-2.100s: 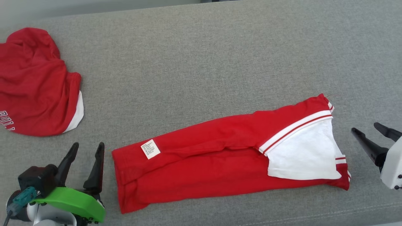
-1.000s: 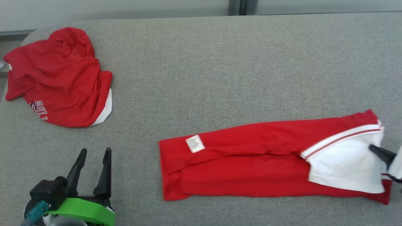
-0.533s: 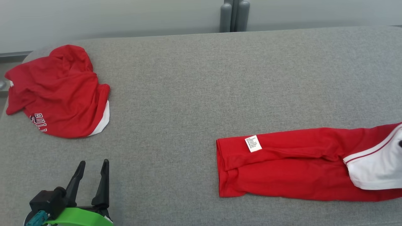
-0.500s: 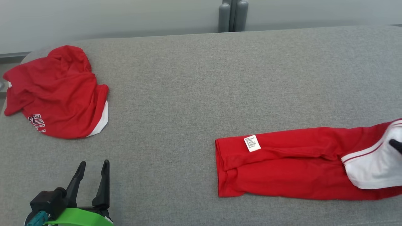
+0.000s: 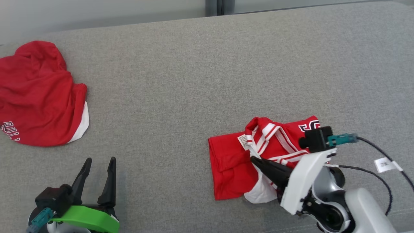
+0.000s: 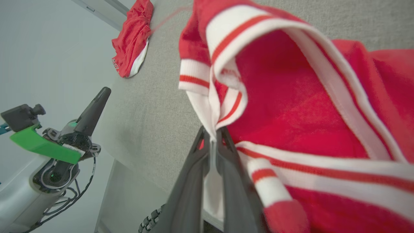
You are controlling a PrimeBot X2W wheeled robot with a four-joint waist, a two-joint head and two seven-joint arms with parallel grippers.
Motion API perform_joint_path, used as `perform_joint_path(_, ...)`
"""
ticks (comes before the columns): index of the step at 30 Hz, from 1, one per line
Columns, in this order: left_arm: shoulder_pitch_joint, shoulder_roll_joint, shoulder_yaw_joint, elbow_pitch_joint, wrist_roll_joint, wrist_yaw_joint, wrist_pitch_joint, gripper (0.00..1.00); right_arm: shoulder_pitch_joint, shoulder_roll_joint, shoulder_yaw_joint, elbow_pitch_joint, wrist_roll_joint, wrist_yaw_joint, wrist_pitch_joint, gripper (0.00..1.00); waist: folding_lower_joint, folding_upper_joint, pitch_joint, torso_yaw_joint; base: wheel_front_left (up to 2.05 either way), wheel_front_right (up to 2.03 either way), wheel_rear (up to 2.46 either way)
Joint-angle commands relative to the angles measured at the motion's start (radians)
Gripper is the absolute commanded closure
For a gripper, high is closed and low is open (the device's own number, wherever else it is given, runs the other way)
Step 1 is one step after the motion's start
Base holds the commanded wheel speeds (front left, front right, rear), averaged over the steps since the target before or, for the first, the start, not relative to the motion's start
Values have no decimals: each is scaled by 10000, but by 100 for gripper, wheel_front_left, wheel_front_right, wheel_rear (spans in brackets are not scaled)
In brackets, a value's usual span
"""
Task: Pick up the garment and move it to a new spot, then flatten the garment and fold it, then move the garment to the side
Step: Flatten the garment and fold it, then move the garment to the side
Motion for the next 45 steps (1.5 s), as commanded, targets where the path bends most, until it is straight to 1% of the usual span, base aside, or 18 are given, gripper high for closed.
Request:
perform_joint_path(1,-233,-34,-61,83,47,-72,-11,0,-367,204,326,558,-481,5,-454,100,0,0,205,-69,0,0,0)
perform_joint_path(4,-389,-93,-139,258,55,-118,-20,0,-804,491,973,1559,-1024,5,-1066,100,0,0,285,9,0,0,0)
perform_joint_path(5,-389,-93,-139,258,55,-118,-20,0,-804,491,973,1559,-1024,5,-1066,100,0,0,285,9,0,0,0)
perform_joint_path(9,-533,-165,-200,479,42,-193,-32,0,-1355,689,1564,2476,-1373,5,-1593,100,0,0,306,167,0,0,0)
perform_joint_path(10,-561,-188,-201,532,39,-199,-36,0,-1468,701,1605,2657,-1440,5,-1764,72,0,0,298,204,0,0,0)
perform_joint_path(11,-560,-210,-196,568,28,-216,-41,0,-1561,730,1694,2782,-1485,5,-1886,20,0,0,287,234,0,0,0)
perform_joint_path(12,-549,-222,-203,606,28,-229,-45,0,-1627,773,1794,2893,-1511,5,-1954,0,0,0,274,261,0,0,0)
perform_joint_path(14,-517,-236,-197,682,42,-249,-52,0,-1752,759,1914,2967,-1515,4,-2037,0,0,0,237,303,0,0,0)
perform_joint_path(16,-421,-253,-181,777,33,-239,-57,0,-1774,566,1967,2776,-1530,4,-2097,0,0,0,158,332,0,0,0)
perform_joint_path(18,-273,-226,-124,836,24,-214,-62,0,-1649,325,1983,2261,-1460,5,-2027,0,0,0,40,341,0,0,0)
perform_joint_path(20,-147,-171,-44,821,-6,-172,-66,0,-1438,29,1735,1493,-1290,4,-1865,0,0,0,-87,326,0,0,0)
perform_joint_path(23,39,-124,114,655,-31,-93,-49,0,-1080,-691,731,171,-1278,1,-1358,0,0,0,-227,264,0,0,0)
perform_joint_path(26,187,-125,200,410,-1,-3,-53,0,-560,-1362,-718,-702,-1560,2,-472,0,0,0,-251,195,0,0,0)
perform_joint_path(29,225,-159,181,204,48,2,-53,0,0,-1877,-1825,-1168,-1730,5,588,0,0,0,-140,144,0,0,0)
perform_joint_path(33,201,-191,129,128,12,-21,-51,0,539,-2253,-2556,-1363,-1679,4,1575,0,0,0,71,46,0,0,0)
perform_joint_path(39,-122,-182,35,171,14,-93,-19,0,419,-1783,-2826,-604,-2009,4,1728,0,0,0,337,86,0,0,0)
perform_joint_path(43,-317,-149,-36,218,101,-117,-23,0,10,-1493,-2857,439,-2388,4,1563,0,0,0,507,271,0,0,0)
perform_joint_path(45,-396,-193,-59,252,108,-138,-28,0,-217,-1266,-2812,1064,-2359,4,1474,0,0,0,535,382,0,0,0)
